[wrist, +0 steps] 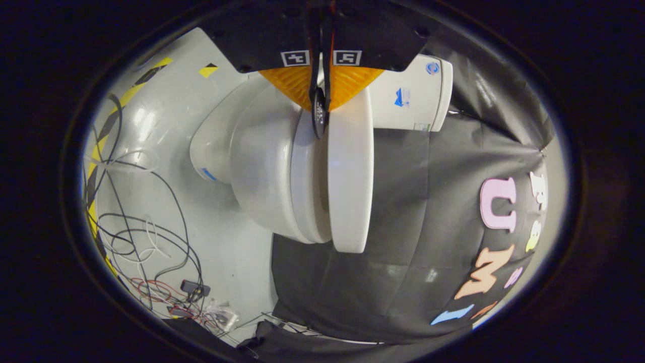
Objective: Open the toilet lid.
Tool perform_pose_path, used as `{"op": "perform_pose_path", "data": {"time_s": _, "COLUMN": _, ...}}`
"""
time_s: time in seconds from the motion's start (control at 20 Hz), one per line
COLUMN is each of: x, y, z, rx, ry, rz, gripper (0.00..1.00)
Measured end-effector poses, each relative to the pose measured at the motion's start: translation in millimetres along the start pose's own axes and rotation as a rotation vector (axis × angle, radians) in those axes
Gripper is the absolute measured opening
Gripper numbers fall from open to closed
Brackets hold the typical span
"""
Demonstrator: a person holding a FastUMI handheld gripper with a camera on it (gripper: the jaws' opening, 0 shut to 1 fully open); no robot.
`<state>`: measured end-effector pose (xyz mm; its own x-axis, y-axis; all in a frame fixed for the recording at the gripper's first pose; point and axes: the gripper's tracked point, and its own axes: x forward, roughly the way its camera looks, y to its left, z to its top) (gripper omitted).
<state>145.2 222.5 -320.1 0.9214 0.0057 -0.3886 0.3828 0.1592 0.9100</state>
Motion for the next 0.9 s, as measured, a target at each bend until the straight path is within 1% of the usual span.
{"op": "perform_pose_path", "data": {"time_s": 0.2, "x": -2, "y": 12, "z": -2, "rx": -0.078, "ry": -0.022, "rz": -0.082, "gripper": 0.03}}
{"op": "perform_pose_path", "data": {"time_s": 0.3, "x": -9, "y": 31, "z": 4, "rx": -0.079, "ry": -0.033, "rz": -0.07, "gripper": 0.02}}
{"op": "perform_pose_path", "data": {"time_s": 0.45, "x": -15, "y": 49, "z": -1, "rx": -0.1, "ry": -0.031, "rz": -0.081, "gripper": 0.01}}
{"op": "perform_pose_path", "data": {"time_s": 0.65, "x": -23, "y": 79, "z": -5, "rx": -0.167, "ry": -0.033, "rz": -0.079, "gripper": 0.01}}
{"op": "perform_pose_path", "data": {"time_s": 0.9, "x": -30, "y": 124, "z": -16, "rx": -0.244, "ry": -0.064, "rz": -0.049, "gripper": 0.01}}
